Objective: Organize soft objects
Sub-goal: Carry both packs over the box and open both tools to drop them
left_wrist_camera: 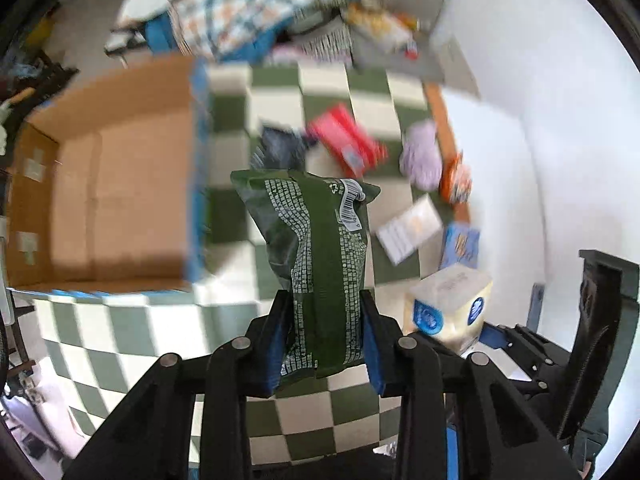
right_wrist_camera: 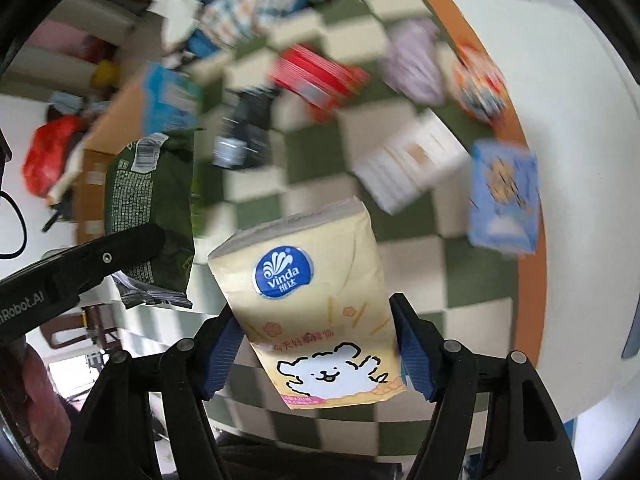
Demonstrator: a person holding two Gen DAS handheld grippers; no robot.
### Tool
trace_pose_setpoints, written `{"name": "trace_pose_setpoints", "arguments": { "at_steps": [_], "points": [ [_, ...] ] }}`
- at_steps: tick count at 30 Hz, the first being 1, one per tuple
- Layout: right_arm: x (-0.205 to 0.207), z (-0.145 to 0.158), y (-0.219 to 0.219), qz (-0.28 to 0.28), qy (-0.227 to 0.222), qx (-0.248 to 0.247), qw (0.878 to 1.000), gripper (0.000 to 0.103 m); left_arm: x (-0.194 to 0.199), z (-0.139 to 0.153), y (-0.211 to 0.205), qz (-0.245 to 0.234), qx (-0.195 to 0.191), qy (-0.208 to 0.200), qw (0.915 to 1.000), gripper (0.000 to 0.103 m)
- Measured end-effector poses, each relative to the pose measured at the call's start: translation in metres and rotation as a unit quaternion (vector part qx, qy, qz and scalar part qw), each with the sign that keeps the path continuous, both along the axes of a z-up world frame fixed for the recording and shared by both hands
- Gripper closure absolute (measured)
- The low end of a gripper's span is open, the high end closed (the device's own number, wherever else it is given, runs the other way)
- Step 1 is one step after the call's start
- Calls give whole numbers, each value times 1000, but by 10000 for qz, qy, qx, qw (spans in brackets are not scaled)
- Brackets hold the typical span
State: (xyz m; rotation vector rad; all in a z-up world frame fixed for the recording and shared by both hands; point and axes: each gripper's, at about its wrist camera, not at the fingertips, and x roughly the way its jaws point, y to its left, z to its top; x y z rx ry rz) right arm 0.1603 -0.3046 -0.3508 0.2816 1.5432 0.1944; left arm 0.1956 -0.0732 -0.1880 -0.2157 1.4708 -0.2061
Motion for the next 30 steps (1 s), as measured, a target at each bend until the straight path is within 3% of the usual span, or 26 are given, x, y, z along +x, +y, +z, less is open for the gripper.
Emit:
{"name": "trace_pose_setpoints", "arguments": {
  "at_steps": [6,11,15,20,25,30],
  "points": [
    [42,71,83,404,-523,415,9969,31,24,48,78,243,-132,-507,9983,73],
    [98,88,181,491,-586,540,9956,31,59,39,157,533,-10,-519,9972,73],
    [132,67,244,447,-474,535,9964,31,92,-2,223,813,3,-200,9965,73],
    [176,14,305,391,-139,389,9984,31,130,-72,264,895,-227,390,9950,73],
    [209,-44,333,376,119,117,9992,31,153,-125,275,838,-318,806,9927,73],
    [227,-72,345,377,175,-125,9991,31,169,-157,273,622,-351,1029,9921,73]
  ]
}}
